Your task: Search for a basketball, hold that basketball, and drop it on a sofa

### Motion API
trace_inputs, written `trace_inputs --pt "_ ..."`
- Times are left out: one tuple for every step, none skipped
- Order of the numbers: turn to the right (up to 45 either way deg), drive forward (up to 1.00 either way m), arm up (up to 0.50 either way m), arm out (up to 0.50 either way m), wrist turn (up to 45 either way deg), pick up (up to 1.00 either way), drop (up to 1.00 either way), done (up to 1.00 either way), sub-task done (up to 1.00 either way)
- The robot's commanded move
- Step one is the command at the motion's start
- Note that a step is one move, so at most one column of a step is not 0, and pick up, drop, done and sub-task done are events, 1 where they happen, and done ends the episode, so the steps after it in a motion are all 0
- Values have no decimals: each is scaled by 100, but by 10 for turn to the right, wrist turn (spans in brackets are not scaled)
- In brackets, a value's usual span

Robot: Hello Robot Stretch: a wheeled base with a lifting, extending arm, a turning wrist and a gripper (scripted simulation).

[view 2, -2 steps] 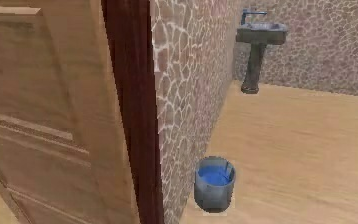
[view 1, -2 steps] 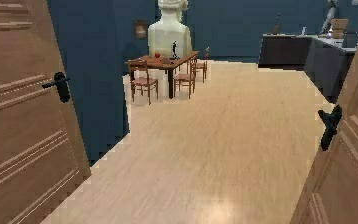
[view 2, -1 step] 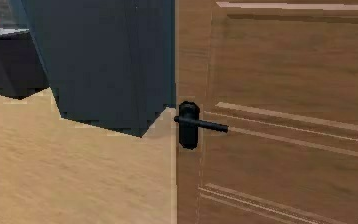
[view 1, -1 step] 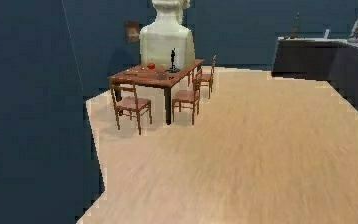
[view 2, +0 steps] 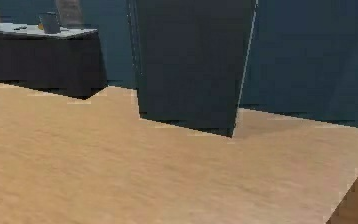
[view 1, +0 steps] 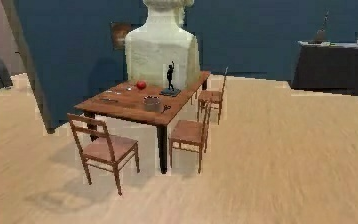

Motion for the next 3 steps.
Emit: trace_inputs --pt "90 0 0 0 0 0 0 0 0" --pt "0 35 0 0 0 0 0 0 0" --pt "-390 0 0 0 0 0 0 0 0"
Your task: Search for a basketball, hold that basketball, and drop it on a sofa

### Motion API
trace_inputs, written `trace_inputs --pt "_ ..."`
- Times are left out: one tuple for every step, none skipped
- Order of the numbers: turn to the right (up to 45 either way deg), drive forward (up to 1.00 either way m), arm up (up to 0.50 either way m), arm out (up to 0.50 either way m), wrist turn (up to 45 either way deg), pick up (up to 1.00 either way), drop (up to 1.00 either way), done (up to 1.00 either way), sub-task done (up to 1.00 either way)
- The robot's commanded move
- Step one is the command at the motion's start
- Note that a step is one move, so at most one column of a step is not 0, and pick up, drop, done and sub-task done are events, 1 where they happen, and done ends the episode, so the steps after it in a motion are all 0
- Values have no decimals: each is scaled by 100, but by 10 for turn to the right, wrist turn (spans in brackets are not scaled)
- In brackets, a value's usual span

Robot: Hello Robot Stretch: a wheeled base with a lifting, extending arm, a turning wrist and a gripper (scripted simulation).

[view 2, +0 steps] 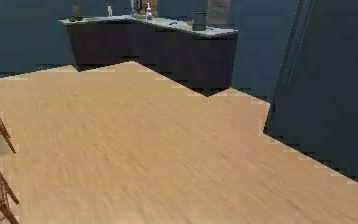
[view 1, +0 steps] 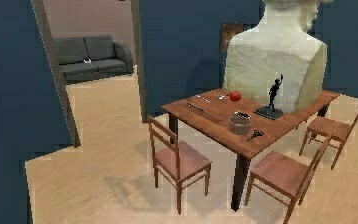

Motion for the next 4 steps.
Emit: trace_inputs --pt "0 55 0 0 0 0 0 0 0" --pt "-390 0 0 0 0 0 0 0 0" --pt "0 100 0 0 0 0 0 0 0" --pt "0 5 0 0 0 0 0 0 0"
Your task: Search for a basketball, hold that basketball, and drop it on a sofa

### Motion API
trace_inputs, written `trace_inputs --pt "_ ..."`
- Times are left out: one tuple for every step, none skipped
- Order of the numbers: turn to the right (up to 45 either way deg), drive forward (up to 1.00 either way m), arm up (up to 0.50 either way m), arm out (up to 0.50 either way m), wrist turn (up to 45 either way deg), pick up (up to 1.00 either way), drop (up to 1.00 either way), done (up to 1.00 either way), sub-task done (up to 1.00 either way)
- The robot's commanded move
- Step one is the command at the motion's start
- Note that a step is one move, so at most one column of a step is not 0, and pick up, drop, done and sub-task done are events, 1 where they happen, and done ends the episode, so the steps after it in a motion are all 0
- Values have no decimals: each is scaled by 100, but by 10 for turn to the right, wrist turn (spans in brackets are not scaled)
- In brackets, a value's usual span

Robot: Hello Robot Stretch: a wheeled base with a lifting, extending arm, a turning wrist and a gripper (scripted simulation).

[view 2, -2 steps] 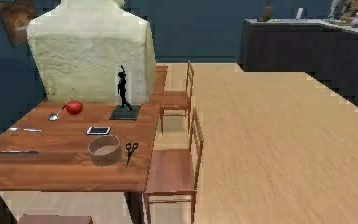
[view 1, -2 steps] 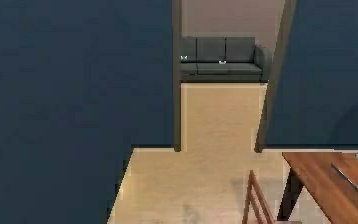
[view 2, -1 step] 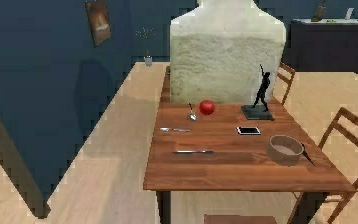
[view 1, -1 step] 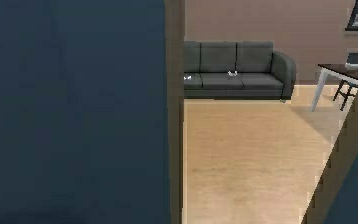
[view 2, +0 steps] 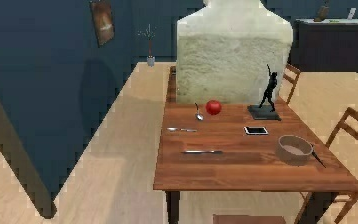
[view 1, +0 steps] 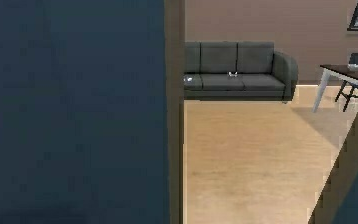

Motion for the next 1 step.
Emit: trace_inputs --pt "330 0 0 0 0 0 0 0 0"
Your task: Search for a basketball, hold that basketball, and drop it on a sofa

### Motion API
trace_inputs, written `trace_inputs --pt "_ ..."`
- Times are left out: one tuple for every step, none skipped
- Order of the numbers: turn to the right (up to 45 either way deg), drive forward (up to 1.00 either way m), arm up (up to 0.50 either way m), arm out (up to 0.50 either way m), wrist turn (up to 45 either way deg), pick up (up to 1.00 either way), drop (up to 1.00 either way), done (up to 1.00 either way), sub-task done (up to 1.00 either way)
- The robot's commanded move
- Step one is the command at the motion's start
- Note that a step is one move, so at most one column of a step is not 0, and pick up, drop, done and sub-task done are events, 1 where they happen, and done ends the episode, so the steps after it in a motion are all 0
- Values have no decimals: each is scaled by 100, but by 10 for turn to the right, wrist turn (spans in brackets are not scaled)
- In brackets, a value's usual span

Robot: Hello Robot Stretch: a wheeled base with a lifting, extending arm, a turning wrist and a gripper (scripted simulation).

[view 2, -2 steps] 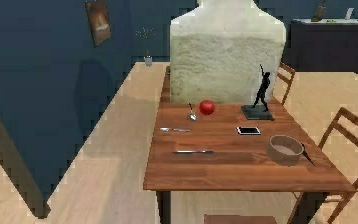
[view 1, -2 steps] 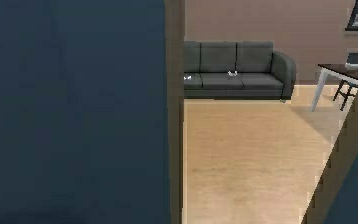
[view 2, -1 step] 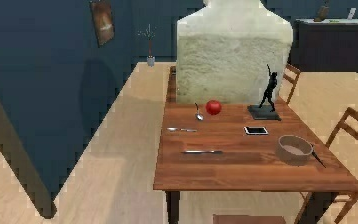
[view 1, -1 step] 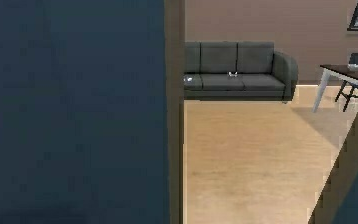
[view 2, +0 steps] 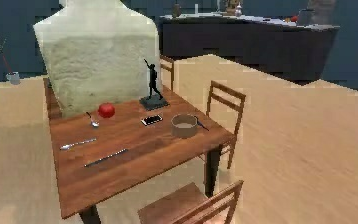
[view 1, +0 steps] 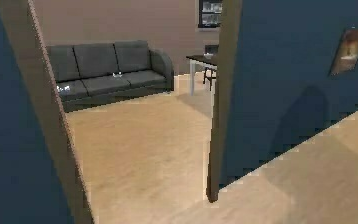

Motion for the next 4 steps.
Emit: trace_inputs --pt "0 100 0 0 0 0 0 0 0" --pt "90 0 0 0 0 0 0 0 0" --pt "0 30 0 0 0 0 0 0 0" --pt "-330 0 0 0 0 0 0 0 0"
